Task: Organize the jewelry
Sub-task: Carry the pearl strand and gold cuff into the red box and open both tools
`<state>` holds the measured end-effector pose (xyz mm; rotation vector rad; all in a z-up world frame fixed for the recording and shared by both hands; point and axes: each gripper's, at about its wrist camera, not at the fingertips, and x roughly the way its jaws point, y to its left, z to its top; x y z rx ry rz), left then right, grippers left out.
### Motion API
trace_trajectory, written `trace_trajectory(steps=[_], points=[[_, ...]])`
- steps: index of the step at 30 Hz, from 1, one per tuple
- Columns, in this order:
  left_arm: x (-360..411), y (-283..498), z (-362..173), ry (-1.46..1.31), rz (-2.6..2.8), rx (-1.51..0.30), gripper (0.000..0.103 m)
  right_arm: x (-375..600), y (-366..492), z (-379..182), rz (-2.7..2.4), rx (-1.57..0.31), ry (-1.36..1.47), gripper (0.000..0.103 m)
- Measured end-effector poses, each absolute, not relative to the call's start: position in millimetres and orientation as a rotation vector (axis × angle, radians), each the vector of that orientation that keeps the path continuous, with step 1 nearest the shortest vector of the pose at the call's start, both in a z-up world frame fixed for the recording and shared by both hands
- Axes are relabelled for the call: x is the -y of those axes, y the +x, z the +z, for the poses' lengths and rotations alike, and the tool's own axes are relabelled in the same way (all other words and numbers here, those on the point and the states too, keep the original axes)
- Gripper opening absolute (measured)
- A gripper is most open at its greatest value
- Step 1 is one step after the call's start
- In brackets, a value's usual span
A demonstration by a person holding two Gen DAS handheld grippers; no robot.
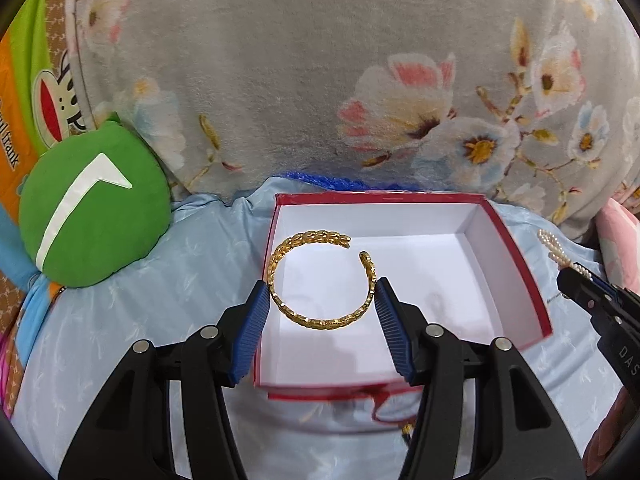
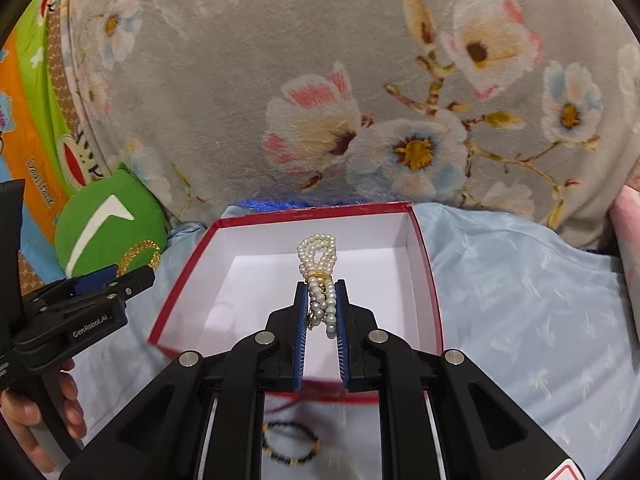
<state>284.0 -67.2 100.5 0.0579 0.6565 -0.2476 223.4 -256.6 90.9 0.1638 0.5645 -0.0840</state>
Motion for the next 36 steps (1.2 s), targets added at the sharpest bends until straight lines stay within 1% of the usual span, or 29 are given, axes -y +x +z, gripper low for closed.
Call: trace_trajectory(steps=[4, 8, 18, 20, 22, 23, 24, 25, 26, 36], points=[[83, 312, 92, 0.086, -0.234, -0.642, 0.053, 266, 264, 81, -0.091, -0.59, 0.182, 0.012], [93, 341, 78, 0.061, -0.252, -0.699, 0.053, 269, 295, 66, -0.104, -0.618, 0.168, 0.012], [115, 383, 51, 0.078, -0.232, -0.709, 0.053, 281, 339, 32, -0.116, -0.694, 0.161, 0.012], [116, 389, 47, 0.079, -0.219, -0.714, 0.058, 283, 342, 28, -0.106, -0.702, 0.161, 0.013], [114, 391, 43, 0.059, -0.214, -0.715, 0.074, 284, 342, 26, -0.116, -0.695, 0.156, 0.017], [113, 392, 42, 0.05, -0.207, -0.71, 0.076, 285, 342, 26, -0.118, -0.691, 0.153, 0.024], [111, 392, 41, 0.042, -0.209, -0.705, 0.078, 286, 342, 25, -0.126, -0.685, 0.149, 0.033], [111, 391, 40, 0.04, -0.209, -0.704, 0.08, 288, 340, 25, -0.132, -0.677, 0.15, 0.037], [110, 390, 39, 0.038, -0.205, -0.706, 0.081, 289, 339, 25, -0.133, -0.673, 0.156, 0.039], [103, 365, 33, 0.047, -0.22, -0.707, 0.081, 299, 326, 6, -0.152, -0.717, 0.181, 0.039]])
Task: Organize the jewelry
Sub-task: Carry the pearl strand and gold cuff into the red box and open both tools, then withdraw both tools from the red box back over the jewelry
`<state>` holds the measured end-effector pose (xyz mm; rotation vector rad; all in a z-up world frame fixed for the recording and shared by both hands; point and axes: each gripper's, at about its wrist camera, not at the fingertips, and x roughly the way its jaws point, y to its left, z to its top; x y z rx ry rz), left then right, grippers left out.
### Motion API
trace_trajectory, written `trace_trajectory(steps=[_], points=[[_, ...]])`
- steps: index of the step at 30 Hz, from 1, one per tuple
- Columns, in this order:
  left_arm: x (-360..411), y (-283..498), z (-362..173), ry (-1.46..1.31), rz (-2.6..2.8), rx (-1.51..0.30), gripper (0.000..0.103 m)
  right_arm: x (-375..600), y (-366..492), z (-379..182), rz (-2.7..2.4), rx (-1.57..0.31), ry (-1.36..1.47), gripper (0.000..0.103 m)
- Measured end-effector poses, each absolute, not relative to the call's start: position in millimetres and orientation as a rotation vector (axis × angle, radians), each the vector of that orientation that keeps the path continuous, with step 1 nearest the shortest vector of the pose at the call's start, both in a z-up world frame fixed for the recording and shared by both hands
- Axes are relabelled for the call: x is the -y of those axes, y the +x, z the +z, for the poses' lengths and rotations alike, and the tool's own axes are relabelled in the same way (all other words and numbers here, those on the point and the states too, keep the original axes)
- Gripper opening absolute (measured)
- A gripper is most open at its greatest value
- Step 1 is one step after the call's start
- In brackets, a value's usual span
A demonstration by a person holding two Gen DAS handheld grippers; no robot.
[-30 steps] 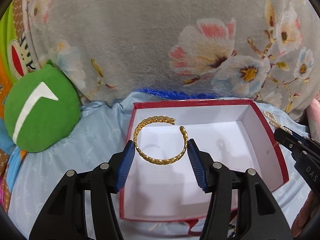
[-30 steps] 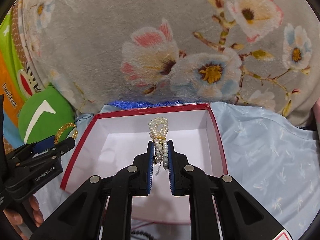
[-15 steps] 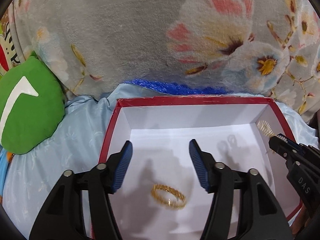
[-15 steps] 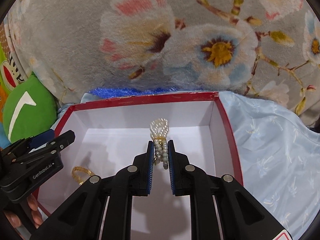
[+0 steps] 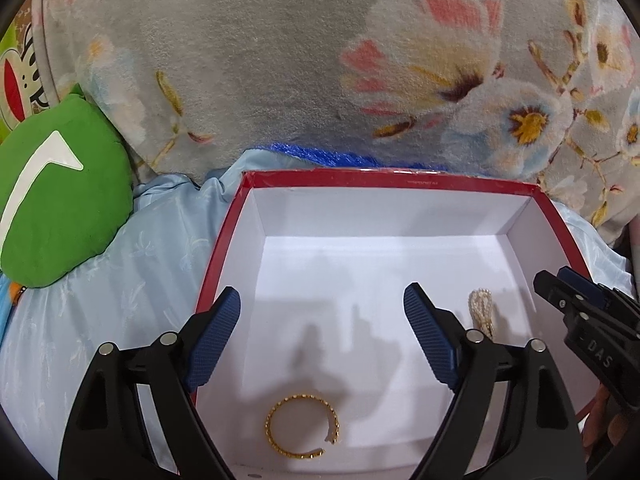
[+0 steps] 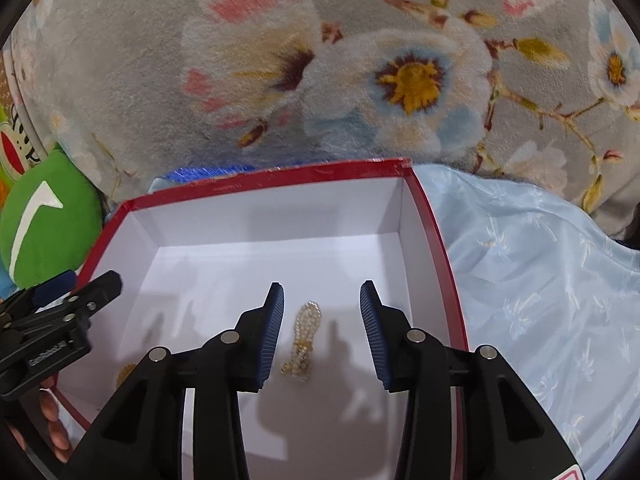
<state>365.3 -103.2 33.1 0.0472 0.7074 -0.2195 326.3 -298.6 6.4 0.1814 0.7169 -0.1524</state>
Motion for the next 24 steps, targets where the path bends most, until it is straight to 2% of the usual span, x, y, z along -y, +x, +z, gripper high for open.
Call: trace_trajectory(steps=[14, 20, 24], points=[[87, 333, 19, 0.071, -0.21, -0.716, 0.081, 291, 302, -11, -0.231, -0.764, 0.131, 0.043], [78, 325, 18, 0.055, -0.211, -0.725, 0.081, 283, 283, -9, -0.232, -0.762, 0.147, 0.05], [72, 316, 19, 0.043, -0.222, -0.731, 0.081, 275, 278, -8, -0.224, -0.761, 0.121, 0.05]])
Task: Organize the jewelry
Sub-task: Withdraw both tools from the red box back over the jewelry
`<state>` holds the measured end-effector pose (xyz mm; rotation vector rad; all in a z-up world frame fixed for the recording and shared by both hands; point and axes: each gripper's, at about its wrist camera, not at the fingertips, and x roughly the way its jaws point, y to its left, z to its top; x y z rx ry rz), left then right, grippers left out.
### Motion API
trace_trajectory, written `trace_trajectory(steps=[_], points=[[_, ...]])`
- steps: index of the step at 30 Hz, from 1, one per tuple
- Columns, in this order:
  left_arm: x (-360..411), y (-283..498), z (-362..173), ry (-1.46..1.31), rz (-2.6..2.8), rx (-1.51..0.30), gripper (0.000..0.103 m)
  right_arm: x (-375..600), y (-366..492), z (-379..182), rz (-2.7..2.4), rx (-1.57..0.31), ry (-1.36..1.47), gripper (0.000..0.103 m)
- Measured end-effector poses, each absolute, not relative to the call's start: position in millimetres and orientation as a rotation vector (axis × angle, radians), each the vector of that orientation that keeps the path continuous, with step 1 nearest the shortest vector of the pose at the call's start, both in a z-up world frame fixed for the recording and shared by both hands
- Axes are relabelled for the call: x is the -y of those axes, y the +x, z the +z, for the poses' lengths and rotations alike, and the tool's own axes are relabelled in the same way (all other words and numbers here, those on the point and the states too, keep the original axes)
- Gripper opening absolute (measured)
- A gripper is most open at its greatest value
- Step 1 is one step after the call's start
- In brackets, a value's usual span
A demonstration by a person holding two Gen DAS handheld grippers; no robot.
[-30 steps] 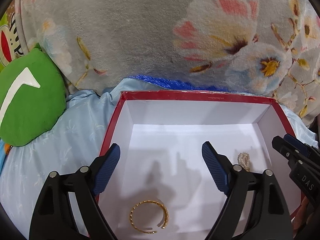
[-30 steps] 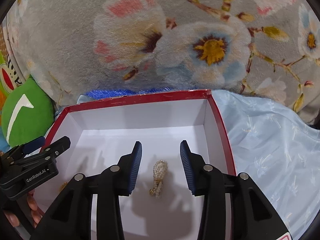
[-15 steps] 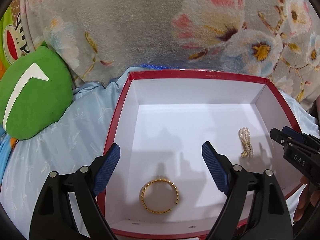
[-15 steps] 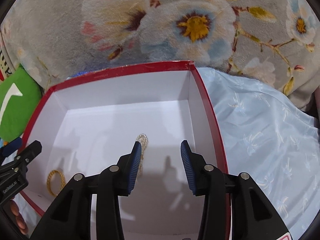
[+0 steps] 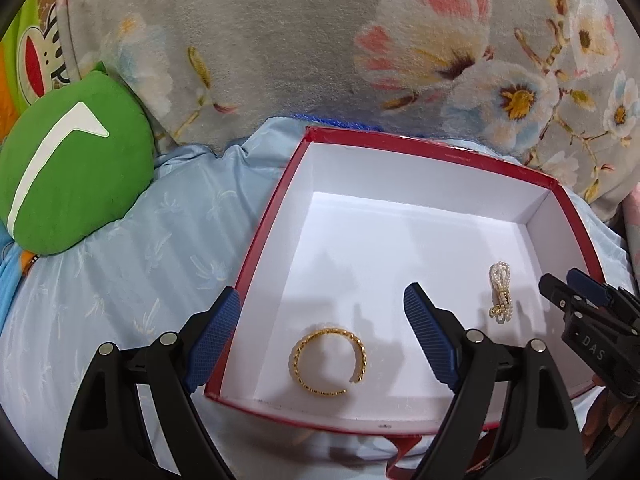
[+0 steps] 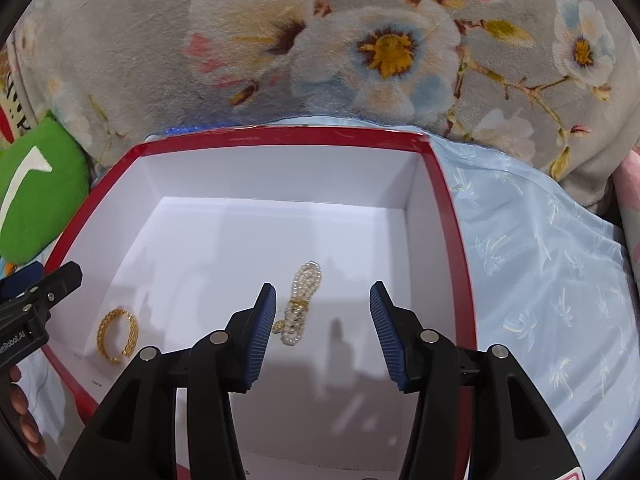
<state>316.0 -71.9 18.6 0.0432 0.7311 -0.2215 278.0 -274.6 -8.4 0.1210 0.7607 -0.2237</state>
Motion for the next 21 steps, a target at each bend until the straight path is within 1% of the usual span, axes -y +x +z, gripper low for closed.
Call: trace_trajectory(steps=[5, 8, 11, 15, 18, 21], points=[[66, 298, 27, 0.058, -0.228, -0.729, 0.081, 271, 255, 18, -0.224, -0.674, 0.153, 0.05], [58, 276, 34, 0.059, -0.25, -0.72, 0.081, 260, 221, 41, -0.216, -0.601, 0.112, 0.05], [46, 247, 37, 0.054, -0.268, -0.717, 0.086, 253, 174, 51, -0.186, -0.571, 0.106, 0.051], [31, 209, 29, 0.048, -0.292, -0.738, 0.087, 251, 116, 44, -0.151, -0.574, 0.155, 0.051], [23, 180, 18, 0.056, -0.287, -0.752, 0.087, 245, 76, 26, -0.118, -0.603, 0.186, 0.052], [17, 151, 3, 0.073, -0.275, -0.768, 0.087, 229, 46, 5, -0.111, -0.643, 0.153, 0.052]])
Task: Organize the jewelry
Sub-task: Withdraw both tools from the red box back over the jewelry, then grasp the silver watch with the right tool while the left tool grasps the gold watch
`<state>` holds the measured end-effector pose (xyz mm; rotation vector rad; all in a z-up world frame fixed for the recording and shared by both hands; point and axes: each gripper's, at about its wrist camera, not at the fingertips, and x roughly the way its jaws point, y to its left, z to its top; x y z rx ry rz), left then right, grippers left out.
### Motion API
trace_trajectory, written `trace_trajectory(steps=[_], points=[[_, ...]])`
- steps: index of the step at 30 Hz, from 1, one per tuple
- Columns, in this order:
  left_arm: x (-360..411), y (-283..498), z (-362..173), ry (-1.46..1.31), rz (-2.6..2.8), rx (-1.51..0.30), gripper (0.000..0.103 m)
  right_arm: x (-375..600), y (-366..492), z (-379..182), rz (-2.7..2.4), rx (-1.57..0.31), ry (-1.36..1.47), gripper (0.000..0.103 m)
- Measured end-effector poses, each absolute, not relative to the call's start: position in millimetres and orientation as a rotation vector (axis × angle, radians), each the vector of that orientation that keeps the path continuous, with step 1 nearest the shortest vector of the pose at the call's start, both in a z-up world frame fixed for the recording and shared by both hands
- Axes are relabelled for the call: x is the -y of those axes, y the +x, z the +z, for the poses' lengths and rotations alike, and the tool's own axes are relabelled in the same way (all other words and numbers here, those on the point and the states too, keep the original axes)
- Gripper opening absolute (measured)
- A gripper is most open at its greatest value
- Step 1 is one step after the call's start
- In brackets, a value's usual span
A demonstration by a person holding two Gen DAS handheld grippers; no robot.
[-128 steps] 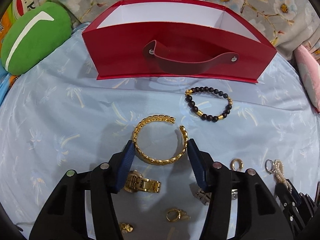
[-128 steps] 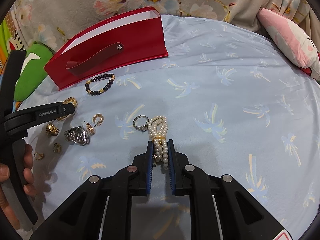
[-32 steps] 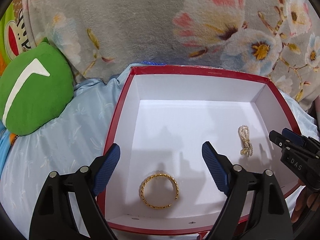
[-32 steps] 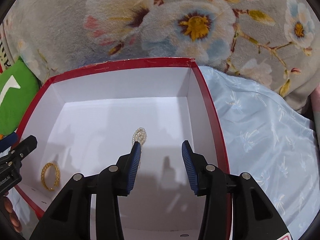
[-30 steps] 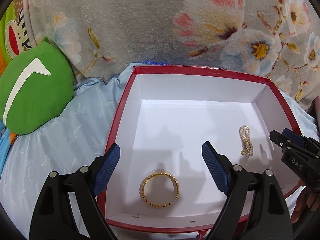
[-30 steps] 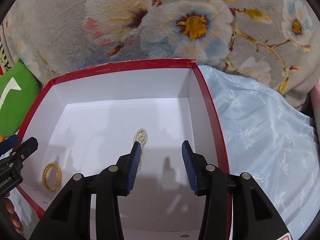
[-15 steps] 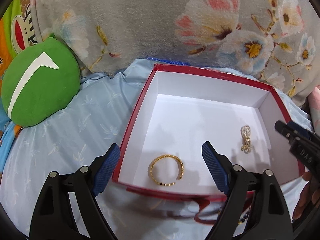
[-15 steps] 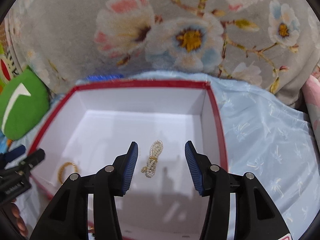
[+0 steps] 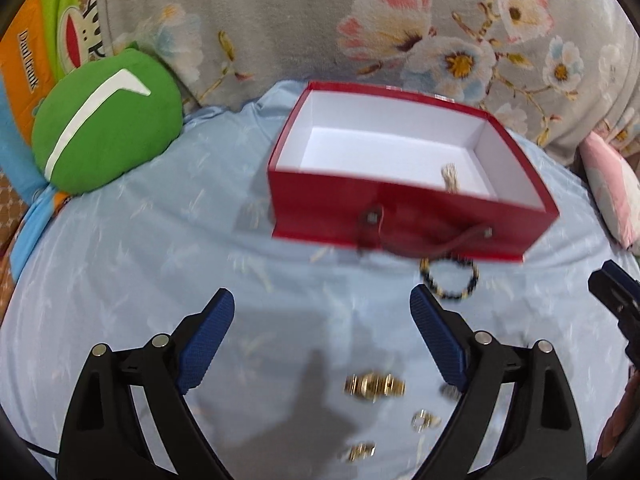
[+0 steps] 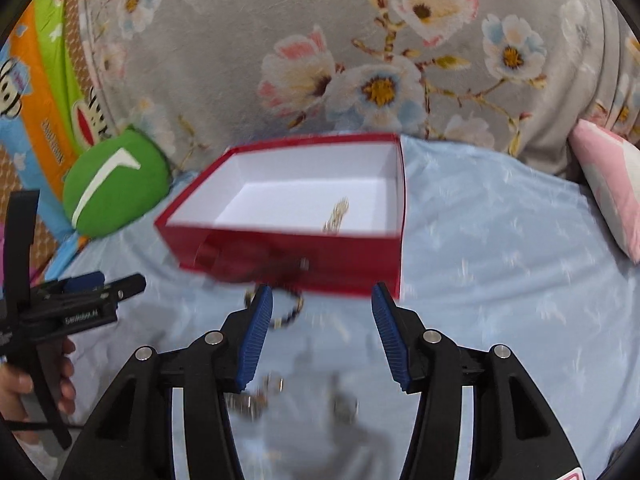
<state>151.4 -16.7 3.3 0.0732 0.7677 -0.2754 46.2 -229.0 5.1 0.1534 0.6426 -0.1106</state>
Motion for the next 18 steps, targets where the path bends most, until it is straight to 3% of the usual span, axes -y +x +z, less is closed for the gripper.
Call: trace_trajectory(steps=[8, 18], points=[[0, 101, -39, 0.029, -0.271, -0.871, 0.087, 197, 9, -38, -0.057, -0.733, 0.184, 0.052], [-14, 79, -55, 0.013, -0.24, -0.894, 0.087, 188, 39, -78, 0.029, -0.85, 0.343, 0.046]])
